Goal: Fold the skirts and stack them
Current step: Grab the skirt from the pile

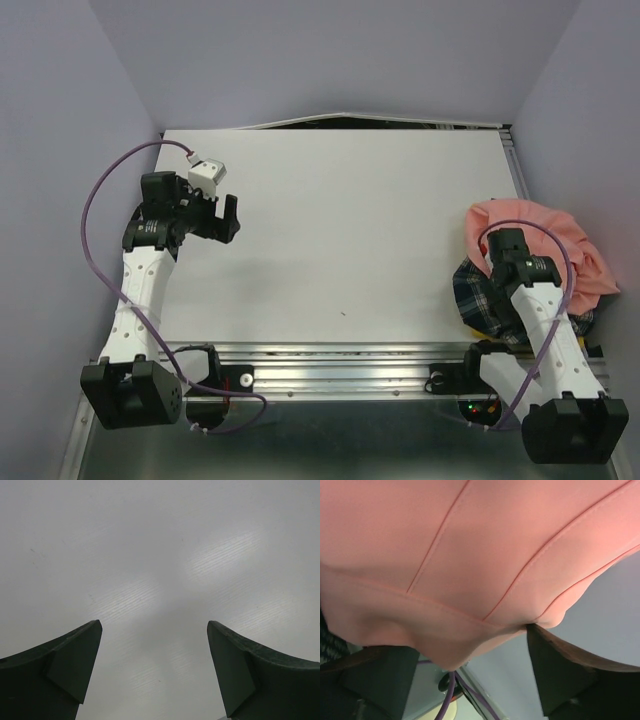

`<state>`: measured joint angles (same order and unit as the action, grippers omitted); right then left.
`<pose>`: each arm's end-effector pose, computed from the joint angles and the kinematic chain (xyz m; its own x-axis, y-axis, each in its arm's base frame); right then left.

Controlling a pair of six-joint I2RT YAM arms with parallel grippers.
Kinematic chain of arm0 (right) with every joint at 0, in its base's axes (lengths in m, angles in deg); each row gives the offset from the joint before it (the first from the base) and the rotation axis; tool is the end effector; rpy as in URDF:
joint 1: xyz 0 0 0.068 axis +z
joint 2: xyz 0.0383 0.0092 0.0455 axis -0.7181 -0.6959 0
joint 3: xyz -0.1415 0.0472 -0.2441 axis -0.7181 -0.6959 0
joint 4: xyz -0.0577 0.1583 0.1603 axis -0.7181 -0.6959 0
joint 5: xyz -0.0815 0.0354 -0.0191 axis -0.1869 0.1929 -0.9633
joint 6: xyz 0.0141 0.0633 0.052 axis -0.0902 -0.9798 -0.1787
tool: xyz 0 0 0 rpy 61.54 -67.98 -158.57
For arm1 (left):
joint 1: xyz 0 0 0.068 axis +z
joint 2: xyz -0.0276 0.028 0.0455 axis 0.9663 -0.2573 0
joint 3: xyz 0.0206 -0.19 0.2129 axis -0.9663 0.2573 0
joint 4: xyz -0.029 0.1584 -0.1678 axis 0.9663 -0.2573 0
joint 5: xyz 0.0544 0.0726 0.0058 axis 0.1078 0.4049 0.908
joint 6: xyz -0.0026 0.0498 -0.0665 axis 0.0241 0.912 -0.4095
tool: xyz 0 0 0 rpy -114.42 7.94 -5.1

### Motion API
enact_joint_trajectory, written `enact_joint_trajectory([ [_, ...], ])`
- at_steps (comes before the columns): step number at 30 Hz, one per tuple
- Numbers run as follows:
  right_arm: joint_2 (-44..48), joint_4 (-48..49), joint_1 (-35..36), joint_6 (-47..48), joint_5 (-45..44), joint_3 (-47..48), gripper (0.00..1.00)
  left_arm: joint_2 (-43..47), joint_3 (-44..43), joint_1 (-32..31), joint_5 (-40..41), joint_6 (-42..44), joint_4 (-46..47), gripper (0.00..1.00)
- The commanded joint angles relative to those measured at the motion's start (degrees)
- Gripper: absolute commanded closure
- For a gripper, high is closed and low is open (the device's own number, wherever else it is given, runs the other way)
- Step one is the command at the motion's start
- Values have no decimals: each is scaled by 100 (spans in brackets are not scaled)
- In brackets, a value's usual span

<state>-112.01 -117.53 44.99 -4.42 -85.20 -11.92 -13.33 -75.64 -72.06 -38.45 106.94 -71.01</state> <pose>0.0911 -0.0451 0.2372 -0.9356 -0.3471 0.0649 -0.3096 0.7180 -0.6234 0.2292 -0.0201 0.3360 -0.4070 0.2867 -0.8672 0.4906 0.8695 0.0573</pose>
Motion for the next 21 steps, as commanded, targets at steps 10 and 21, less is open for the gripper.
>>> enact_joint_trajectory([
  [10, -849, 1308, -147, 657, -440, 1427, 42, 62, -13, -39, -189, -30, 240, 1],
  [21, -1227, 1686, -199, 850, -362, 2670, 99, 53, -189, -39, -180, -135, 336, 1],
])
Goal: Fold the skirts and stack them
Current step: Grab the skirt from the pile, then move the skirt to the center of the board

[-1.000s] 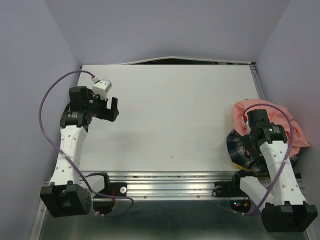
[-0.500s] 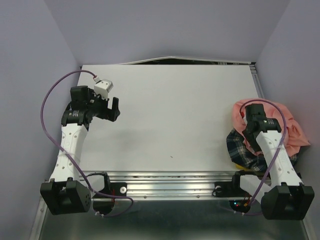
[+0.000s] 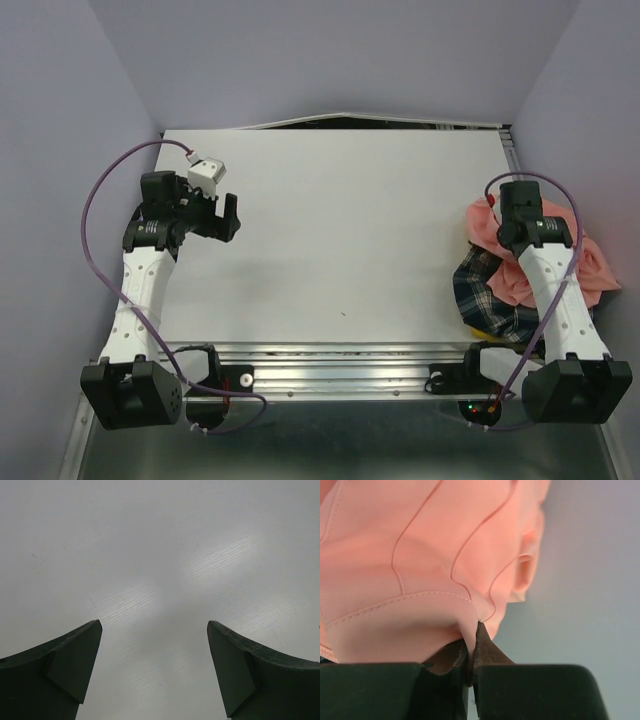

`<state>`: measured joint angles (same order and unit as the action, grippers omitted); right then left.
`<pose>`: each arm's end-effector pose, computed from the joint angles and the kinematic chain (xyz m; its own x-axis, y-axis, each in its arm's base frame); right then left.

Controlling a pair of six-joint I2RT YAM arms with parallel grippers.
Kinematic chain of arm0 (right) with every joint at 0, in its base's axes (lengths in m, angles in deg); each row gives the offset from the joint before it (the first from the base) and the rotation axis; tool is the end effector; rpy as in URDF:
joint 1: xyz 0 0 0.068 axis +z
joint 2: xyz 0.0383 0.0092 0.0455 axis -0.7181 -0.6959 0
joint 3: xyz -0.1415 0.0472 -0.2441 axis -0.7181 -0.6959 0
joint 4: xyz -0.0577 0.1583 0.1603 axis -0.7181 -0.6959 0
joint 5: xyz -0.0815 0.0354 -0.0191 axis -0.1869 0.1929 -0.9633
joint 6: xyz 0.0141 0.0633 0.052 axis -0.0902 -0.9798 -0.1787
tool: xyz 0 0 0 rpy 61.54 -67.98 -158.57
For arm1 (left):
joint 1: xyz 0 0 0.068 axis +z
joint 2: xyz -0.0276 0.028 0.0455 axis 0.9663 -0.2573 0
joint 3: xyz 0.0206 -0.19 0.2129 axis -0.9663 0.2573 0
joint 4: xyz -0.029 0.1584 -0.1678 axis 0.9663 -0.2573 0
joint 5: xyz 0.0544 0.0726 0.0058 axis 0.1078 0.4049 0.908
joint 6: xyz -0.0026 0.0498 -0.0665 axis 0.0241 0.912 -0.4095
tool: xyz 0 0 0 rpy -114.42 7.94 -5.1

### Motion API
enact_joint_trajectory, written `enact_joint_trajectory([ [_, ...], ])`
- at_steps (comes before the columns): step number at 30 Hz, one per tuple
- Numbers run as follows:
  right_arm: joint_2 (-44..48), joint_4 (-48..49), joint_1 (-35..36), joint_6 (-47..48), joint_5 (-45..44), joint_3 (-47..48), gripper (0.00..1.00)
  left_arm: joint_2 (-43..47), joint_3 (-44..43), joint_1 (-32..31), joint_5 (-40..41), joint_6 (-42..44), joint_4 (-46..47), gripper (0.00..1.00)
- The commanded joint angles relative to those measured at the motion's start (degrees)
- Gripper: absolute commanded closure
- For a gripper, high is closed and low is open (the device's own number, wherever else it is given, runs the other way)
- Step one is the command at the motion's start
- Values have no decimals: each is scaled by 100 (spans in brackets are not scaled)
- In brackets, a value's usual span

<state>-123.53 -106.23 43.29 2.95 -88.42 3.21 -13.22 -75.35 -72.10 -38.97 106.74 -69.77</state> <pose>0.1639 -0.0543 0.2961 -0.9188 -0.3893 -0.0654 -0.2199 0.6424 -0.7341 0.2300 -0.0208 0.3374 -0.3900 0.2836 -0.8760 0.4953 0.8667 0.0600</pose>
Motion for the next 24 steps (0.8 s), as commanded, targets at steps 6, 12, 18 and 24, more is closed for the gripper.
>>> enact_joint_trajectory([
  [6, -1066, 872, -29, 44, 916, 3418, 99, -19, -463, -35, -391, -274, 300, 1],
  [12, -2061, 1012, -29, -623, 2445, 6038, 99, -98, -727, -26, -435, -397, 317, 2],
  [18, -2800, 1100, 24, -1792, 4651, 7770, 99, -511, -1316, 105, -610, -678, 71, 5],
  [24, -2511, 2707, 85, -3426, 6831, 7088, 99, -608, -1755, 466, -1032, -863, 54, 6],
])
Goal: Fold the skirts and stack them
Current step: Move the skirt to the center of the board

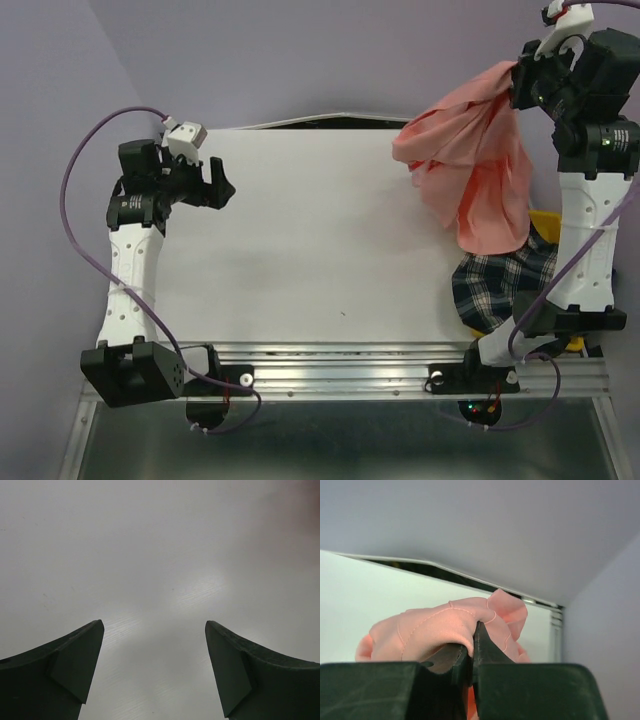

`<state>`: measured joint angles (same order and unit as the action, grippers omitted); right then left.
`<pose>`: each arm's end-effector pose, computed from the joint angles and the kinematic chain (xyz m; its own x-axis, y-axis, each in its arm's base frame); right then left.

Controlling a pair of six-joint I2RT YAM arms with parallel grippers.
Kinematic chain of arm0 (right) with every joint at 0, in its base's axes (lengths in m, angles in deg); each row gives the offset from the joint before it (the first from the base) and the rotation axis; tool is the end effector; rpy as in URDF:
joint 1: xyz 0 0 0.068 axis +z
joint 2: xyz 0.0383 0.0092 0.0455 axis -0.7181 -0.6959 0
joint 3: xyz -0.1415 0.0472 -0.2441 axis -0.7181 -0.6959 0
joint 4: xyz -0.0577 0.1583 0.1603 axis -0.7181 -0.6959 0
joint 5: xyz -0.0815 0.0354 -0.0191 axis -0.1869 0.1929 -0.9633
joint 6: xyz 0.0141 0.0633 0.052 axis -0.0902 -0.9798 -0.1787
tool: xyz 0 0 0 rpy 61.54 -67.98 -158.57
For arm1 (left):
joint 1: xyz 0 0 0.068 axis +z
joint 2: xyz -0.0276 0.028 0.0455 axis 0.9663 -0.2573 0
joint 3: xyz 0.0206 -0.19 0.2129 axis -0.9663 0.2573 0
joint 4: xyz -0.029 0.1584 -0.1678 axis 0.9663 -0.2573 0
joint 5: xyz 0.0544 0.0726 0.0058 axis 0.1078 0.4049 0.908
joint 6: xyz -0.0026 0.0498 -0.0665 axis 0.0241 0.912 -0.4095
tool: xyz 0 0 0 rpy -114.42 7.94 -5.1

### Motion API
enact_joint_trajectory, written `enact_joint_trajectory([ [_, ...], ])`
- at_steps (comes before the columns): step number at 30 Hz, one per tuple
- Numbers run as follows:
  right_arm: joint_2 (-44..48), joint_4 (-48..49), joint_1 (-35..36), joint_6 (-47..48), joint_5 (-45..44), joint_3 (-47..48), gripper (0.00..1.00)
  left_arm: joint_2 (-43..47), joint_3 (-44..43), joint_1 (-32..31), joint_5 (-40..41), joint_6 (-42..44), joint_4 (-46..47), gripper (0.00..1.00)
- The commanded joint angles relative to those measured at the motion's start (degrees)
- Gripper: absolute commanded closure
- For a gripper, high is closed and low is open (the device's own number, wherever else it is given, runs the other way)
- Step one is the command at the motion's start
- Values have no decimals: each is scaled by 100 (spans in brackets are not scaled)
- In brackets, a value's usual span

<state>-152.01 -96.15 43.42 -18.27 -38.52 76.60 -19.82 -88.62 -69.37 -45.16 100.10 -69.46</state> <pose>0.2834 0.0000 0.5623 -0.0926 -0.2189 -0.9713 -0.1504 0.9674 -0.2037 0.2580 -0.0139 0.3914 -0.3231 0.1607 -0.9326 0.4923 0.8702 -0.0206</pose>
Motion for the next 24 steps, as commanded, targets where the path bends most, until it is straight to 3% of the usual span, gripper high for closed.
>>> enact_joint_trajectory([
  [1, 346, 2119, 125, -1967, 2243, -497, 99, 43, -516, 280, -475, -207, 5, 6],
  [3, 250, 2447, 370, -2594, 2675, -814, 99, 43, -587, 351, -581, -146, -39, 6],
  [6, -21, 2361, 783, -2800, 2845, -1210, 99, 87, -587, 351, -590, 3, -161, 6],
  [15, 4, 2616, 2584, -1720, 2327, -4529, 99, 228, -245, 282, -485, 1514, -908, 6],
  [17, -93, 2546, 2656, -1378, 2300, -4945, 73, 245, -8, 176, -336, 1804, -1049, 6],
  [19, -224, 2379, 2718, -1042, 2476, -5228, 41, 289, 317, -17, -212, 2252, -1111, 6],
  [20, -355, 2091, 2718, -833, 2580, -5324, 20, 315, 422, -96, -168, 2376, -1137, 6],
  [22, -427, 1774, 2718, -456, 2538, -5290, 9, 360, 738, -385, -115, 2657, -1120, 6],
  [24, -418, 1351, 2718, -165, 2301, -5307, 4, 377, 941, -544, -10, 2798, -1067, 6],
])
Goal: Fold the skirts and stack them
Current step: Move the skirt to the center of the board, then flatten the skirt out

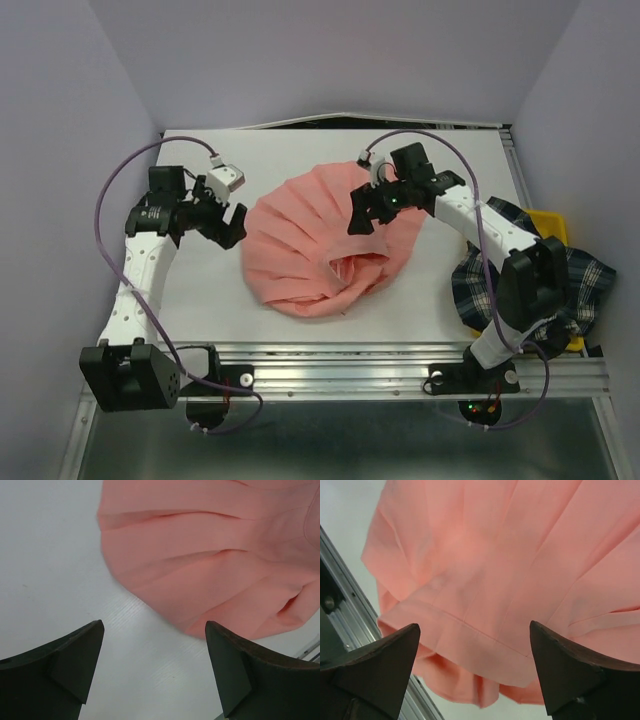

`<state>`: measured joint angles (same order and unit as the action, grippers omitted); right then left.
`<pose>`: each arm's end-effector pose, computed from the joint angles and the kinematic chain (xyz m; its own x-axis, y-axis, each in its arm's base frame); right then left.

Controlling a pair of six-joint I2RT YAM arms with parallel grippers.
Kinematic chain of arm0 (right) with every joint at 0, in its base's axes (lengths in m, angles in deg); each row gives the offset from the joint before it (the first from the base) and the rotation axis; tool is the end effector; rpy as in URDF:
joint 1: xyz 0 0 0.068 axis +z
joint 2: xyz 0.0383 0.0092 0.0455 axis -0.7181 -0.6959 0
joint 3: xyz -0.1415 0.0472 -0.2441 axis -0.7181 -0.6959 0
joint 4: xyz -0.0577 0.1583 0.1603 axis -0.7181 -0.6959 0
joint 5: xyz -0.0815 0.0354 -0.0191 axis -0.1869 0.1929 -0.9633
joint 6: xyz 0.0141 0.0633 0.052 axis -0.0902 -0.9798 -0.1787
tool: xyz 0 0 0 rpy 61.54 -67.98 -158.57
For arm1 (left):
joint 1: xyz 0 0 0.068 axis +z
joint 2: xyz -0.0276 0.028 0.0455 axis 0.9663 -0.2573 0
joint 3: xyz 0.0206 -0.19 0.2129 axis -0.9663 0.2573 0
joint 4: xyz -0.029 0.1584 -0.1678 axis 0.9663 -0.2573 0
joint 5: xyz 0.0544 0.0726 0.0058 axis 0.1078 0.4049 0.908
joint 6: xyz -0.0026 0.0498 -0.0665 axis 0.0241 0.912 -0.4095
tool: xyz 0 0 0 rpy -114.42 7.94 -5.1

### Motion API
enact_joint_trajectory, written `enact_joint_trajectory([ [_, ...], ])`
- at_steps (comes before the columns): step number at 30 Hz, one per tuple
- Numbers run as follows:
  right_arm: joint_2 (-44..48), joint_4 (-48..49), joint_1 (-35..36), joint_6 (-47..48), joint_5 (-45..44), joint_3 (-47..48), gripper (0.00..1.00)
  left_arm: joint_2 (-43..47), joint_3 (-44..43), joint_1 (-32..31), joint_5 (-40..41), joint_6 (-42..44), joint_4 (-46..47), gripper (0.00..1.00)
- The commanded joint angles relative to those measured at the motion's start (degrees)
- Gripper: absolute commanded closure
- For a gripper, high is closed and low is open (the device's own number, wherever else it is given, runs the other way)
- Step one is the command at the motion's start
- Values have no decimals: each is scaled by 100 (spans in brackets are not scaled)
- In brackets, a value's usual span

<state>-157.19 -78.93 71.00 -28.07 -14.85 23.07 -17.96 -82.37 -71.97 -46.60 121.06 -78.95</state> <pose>0.3077 0.1883 0.2876 -0.6396 -0.3521 -0.6834 -0.7213 0.5821 0.3753 0.2357 -0.0283 0.3451 -0.3031 0.4479 -0.8411 0.6794 0.7205 0.1388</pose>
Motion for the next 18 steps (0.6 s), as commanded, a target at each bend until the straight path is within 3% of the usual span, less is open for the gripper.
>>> enact_joint_trajectory([
  [1, 196, -555, -41, 1103, -223, 2, 5, 183, 500, -477, 178, 807, -101, 6],
  [3, 363, -636, -41, 1298, -417, -321, 6, 148, 676, -854, 318, 922, -40, 7],
  [6, 688, -645, -41, 1527, -865, -902, 20, 130, 1054, -1382, 512, 1063, 74, 8],
  [9, 820, -680, -41, 1405, -937, -1167, 26, 147, 1362, -1856, 618, 1002, 363, 9],
  [14, 1145, -741, -41, 1203, -1068, -1930, 29, 367, 1468, -2744, 204, 966, 636, 12],
  [18, 1655, -592, -93, 843, -1323, -2546, 32, 289, 1468, -3895, 968, 826, 1532, 10],
])
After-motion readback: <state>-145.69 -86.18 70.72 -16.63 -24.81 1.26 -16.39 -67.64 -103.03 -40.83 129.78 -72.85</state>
